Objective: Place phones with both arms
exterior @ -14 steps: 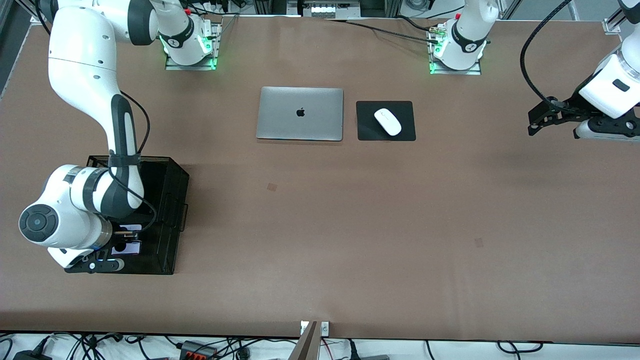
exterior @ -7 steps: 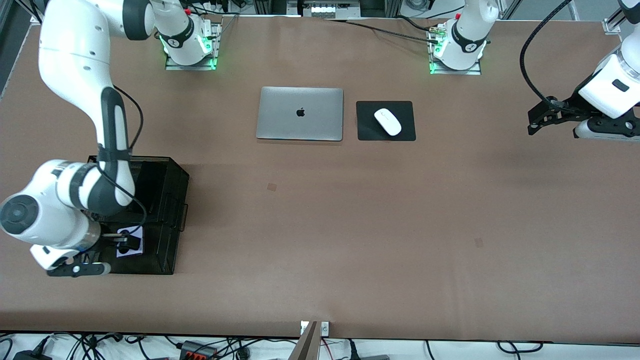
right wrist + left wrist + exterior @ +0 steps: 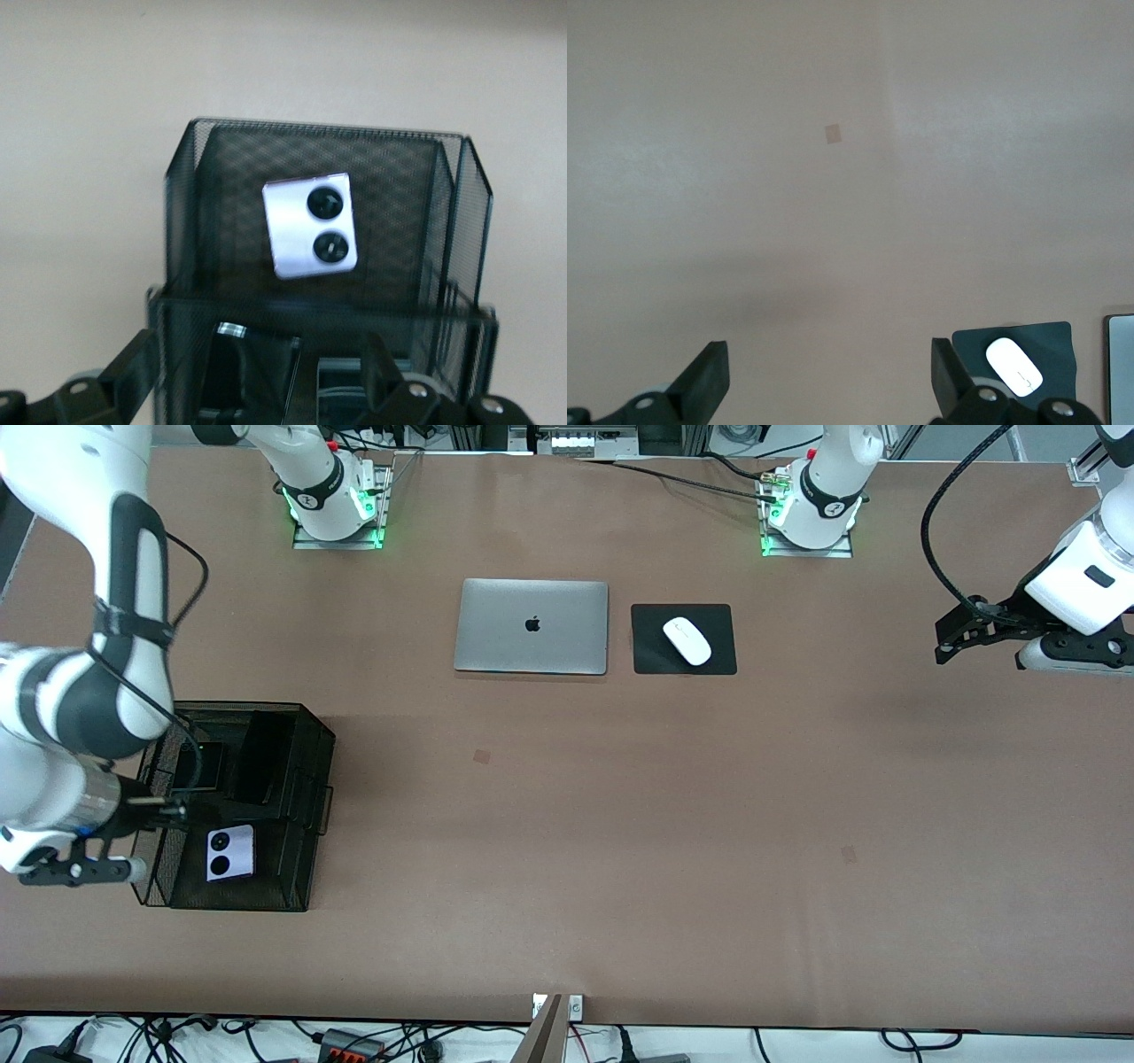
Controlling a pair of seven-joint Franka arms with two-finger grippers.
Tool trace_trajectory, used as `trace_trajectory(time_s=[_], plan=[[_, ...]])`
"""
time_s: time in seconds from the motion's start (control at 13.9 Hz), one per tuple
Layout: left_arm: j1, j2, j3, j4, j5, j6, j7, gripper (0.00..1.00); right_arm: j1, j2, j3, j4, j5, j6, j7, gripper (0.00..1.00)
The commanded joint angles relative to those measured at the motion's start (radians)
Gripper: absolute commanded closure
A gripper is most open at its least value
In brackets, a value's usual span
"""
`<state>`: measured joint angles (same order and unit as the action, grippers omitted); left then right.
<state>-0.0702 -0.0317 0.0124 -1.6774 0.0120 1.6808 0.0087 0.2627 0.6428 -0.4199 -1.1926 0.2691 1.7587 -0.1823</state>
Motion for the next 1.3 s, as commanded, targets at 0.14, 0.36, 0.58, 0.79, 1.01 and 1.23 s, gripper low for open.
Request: trace_trajectory(time_s=[0.14, 0.36, 0.58, 0.79, 1.01, 1.23], plan=[[0.000, 0.004, -0.005, 0.022, -0.017, -0.021, 0.014, 0.00, 0.000, -0.074, 0.012, 0.028, 0.024, -0.152, -0.016, 0.00], [-0.002, 0.004, -0.019, 0.022, -0.017, -0.021, 0.010, 0.00, 0.001, -0.112, 0.012, 0.028, 0.016, -0.182, 0.081, 0.00], [-0.002, 0.004, -0.019, 0.022, -0.017, -0.021, 0.011, 0.00, 0.023, -0.126, 0.007, 0.028, 0.012, -0.186, 0.096, 0.00], [-0.002, 0.001, -0.019, 0.022, -0.017, -0.024, 0.005, 0.00, 0.010, -0.159, 0.013, 0.024, 0.007, -0.174, 0.112, 0.00], [-0.008, 0.001, -0.025, 0.025, -0.009, -0.049, 0.004, 0.00, -0.127, -0.254, 0.194, -0.040, -0.091, -0.173, 0.150, 0.00], [-0.003, 0.003, -0.019, 0.033, -0.010, -0.050, 0.005, 0.00, -0.278, -0.322, 0.432, -0.102, -0.272, -0.171, 0.230, 0.00]])
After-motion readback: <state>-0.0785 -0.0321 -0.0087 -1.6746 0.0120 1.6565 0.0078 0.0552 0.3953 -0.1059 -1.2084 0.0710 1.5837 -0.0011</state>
